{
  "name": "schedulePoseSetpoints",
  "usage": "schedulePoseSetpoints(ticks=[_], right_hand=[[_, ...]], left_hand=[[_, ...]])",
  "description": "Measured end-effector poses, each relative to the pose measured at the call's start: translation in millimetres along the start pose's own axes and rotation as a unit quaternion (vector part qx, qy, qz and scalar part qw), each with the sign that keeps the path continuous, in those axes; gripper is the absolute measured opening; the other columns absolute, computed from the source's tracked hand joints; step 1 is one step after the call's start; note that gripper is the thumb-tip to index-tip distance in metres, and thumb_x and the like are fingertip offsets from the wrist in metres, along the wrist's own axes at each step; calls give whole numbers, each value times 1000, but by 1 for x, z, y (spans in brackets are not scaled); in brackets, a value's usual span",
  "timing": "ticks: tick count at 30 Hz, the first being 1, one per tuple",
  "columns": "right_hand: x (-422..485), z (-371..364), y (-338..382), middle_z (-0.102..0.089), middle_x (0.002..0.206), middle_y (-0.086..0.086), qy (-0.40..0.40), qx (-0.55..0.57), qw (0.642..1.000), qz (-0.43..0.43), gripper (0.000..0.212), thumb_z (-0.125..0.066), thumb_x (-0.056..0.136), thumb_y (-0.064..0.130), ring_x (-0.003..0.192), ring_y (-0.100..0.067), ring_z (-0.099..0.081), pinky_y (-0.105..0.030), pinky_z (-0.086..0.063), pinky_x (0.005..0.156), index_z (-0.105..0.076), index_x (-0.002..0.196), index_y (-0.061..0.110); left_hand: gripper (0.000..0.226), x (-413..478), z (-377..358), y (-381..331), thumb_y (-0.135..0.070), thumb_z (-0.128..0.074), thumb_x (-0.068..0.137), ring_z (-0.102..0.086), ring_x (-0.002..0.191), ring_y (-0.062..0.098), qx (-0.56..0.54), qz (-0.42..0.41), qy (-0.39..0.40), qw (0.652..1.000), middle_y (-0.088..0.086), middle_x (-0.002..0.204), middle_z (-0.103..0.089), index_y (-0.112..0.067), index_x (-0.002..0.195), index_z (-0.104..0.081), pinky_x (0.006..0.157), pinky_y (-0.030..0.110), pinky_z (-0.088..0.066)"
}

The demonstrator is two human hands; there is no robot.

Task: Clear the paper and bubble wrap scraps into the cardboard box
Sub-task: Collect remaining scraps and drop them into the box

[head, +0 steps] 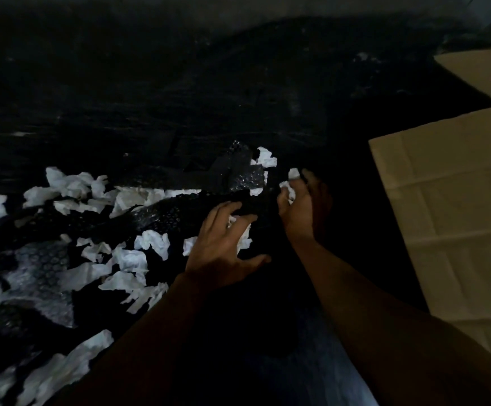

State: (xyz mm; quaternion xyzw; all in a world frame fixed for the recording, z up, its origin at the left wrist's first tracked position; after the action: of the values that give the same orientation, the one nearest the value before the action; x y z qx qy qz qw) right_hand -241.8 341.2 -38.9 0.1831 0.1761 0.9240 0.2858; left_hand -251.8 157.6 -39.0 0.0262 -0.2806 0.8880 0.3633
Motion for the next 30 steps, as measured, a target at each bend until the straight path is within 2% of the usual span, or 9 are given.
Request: schedulePoseSetpoints(ticks=[3,7,11,13,17,21,24,28,30], right_hand=[[-2,-4,2,-67,111,-3,30,109,994,10,30,-54,87,21,107,-24,-59,-38,-46,96,-65,114,14],[-31,0,3,-68,106,-2,66,153,986,9,40,-53,82,23,102,-25,-60,-37,-48,94,-63,121,19],[-58,6,-6,-67,104,-7,82,190,978,-30,36,-57,83,27,96,-28,-61,-41,-50,89,-68,115,16],[-66,6,-7,-68,109,-10,133,240,957,-98,30,-66,86,20,100,-25,-63,-40,-49,93,-68,116,11],[-86,17,-5,-71,105,-9,187,403,863,-238,44,-78,78,19,94,-19,-68,-38,-53,92,-65,118,8],[-95,64,14,-72,104,-2,174,411,878,-173,55,-84,70,30,94,-11,-67,-29,-53,91,-66,120,15],[-98,109,34,-69,114,0,160,408,893,-101,60,-85,67,37,105,-10,-63,-29,-49,98,-66,120,19],[-104,173,52,-70,112,2,115,394,912,-24,53,-85,68,36,101,-8,-64,-29,-50,95,-68,117,23],[-110,202,54,-70,114,4,93,390,916,-3,53,-84,68,39,102,-5,-64,-26,-49,95,-69,117,24]], left_hand=[[53,-3,-2,7,-55,-64,79,-47,123,25,-3,12,-11,1000,8,133,-53,-18,117,-63,102,38,-42],[25,-2,4,-2,-33,-54,87,-59,87,30,31,33,-34,998,9,99,-63,-18,104,-64,76,43,-52],[20,-2,22,7,-29,-69,81,-64,84,27,-41,158,-16,987,6,92,-65,-22,99,-66,75,34,-53],[31,-7,36,9,-31,-79,74,-65,91,20,-101,201,-14,974,2,98,-70,-24,102,-68,84,31,-52],[48,-20,75,-5,-34,-85,66,-60,103,7,-171,227,-12,959,-8,106,-68,-26,110,-68,94,22,-46],[59,-30,118,-23,-36,-86,63,-50,109,-2,-183,214,-20,959,-14,113,-61,-31,118,-65,87,1,-32],[63,-38,150,-39,-38,-86,62,-49,114,-1,-184,195,-30,963,-10,122,-62,-33,121,-64,94,9,-32],[67,-55,187,-77,-41,-85,61,-49,115,-3,-184,140,-65,971,-8,126,-61,-33,123,-62,89,0,-31],[67,-67,200,-97,-41,-86,60,-50,113,-3,-191,125,-84,970,-8,125,-62,-33,123,-62,91,5,-33]])
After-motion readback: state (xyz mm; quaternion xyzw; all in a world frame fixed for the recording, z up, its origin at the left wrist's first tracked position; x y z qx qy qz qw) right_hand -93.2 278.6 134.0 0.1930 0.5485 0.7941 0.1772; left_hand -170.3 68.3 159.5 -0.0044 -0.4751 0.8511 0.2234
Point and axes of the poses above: each hand's wrist, its own x-axis towards the middle knuckle, its own z-axis out of the back of the hand, y = z × x, the point moved 8 cm from there along x, towards the middle knuckle
